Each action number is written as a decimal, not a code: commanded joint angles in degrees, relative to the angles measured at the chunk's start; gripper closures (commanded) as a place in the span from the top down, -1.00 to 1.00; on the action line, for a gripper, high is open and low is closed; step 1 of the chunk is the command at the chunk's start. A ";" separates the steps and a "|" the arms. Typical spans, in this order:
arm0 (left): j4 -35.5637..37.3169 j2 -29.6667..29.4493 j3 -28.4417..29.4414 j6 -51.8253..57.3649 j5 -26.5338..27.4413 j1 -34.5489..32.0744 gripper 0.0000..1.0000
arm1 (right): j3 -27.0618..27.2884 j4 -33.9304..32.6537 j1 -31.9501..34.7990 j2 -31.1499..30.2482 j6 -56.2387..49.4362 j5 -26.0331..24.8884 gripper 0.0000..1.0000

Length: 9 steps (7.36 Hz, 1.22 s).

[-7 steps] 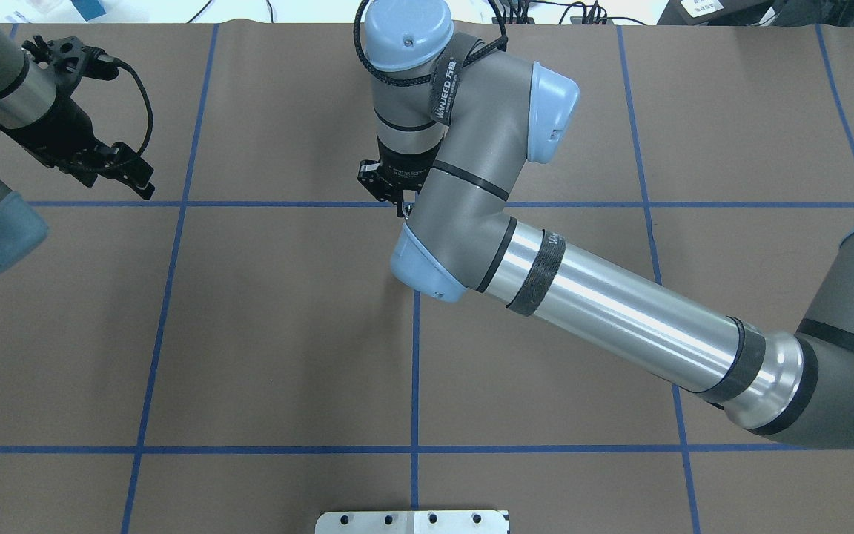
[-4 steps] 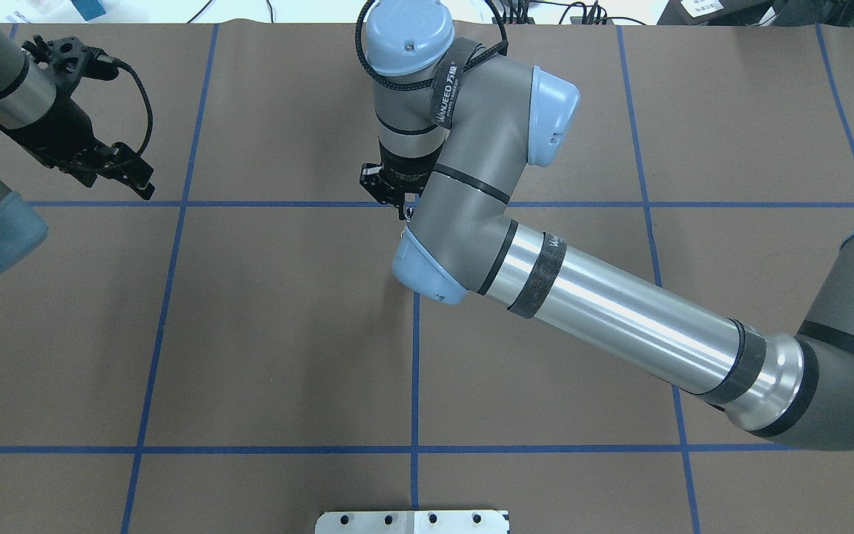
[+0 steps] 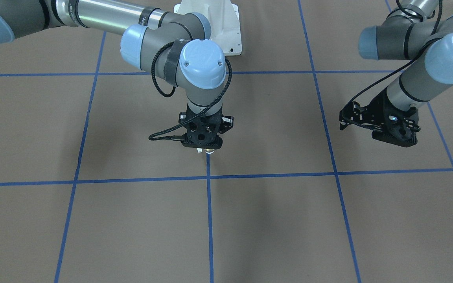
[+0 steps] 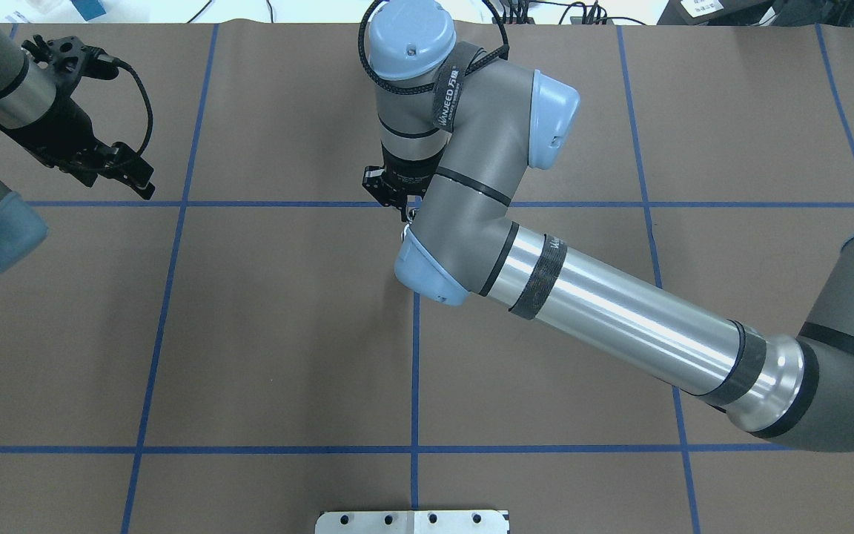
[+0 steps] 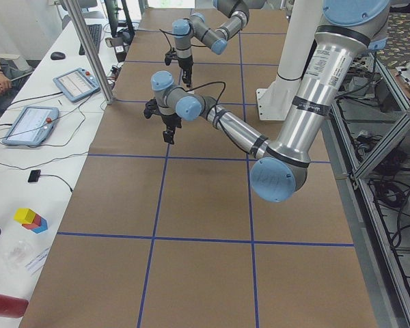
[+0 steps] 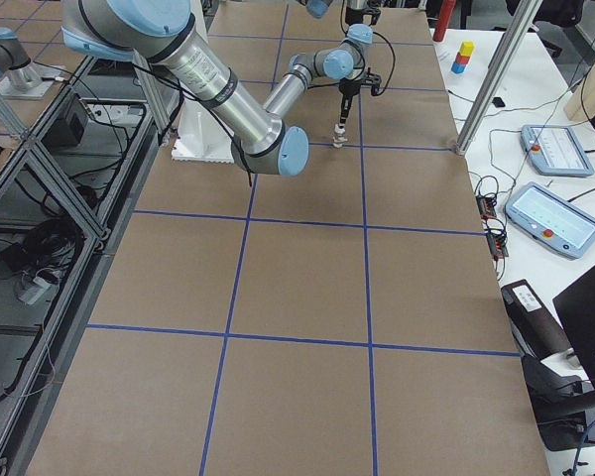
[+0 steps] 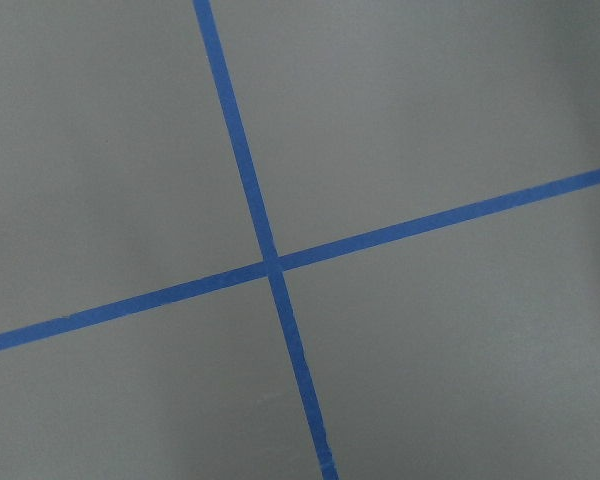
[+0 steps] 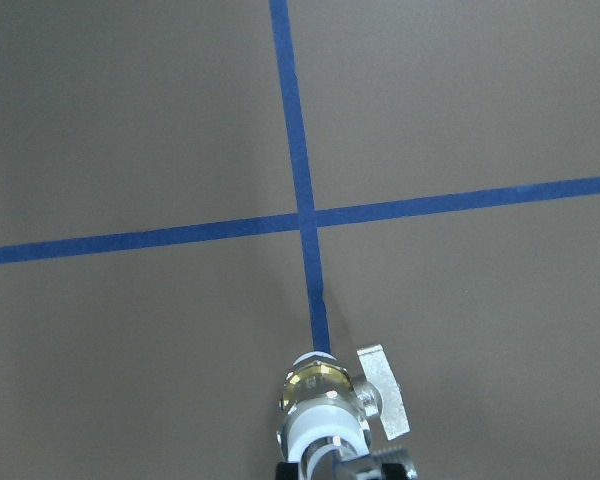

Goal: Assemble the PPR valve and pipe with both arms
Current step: 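Lower the chrome fitting onto the valve top and press down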

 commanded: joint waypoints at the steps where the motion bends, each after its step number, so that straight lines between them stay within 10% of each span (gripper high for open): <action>1: 0.01 0.06 -0.11 -0.07 -0.26 0.01 0.97 | -0.04 0.02 -0.50 -0.01 -0.03 -0.35 -1.00; 4: 0.01 0.06 -0.02 -0.07 -0.26 0.01 0.97 | -0.13 0.02 -0.59 -0.01 -0.21 -0.97 -1.00; 9: -0.08 0.15 -0.11 -0.07 -0.26 -0.08 0.98 | -0.83 1.25 -0.50 0.07 0.06 -0.97 0.96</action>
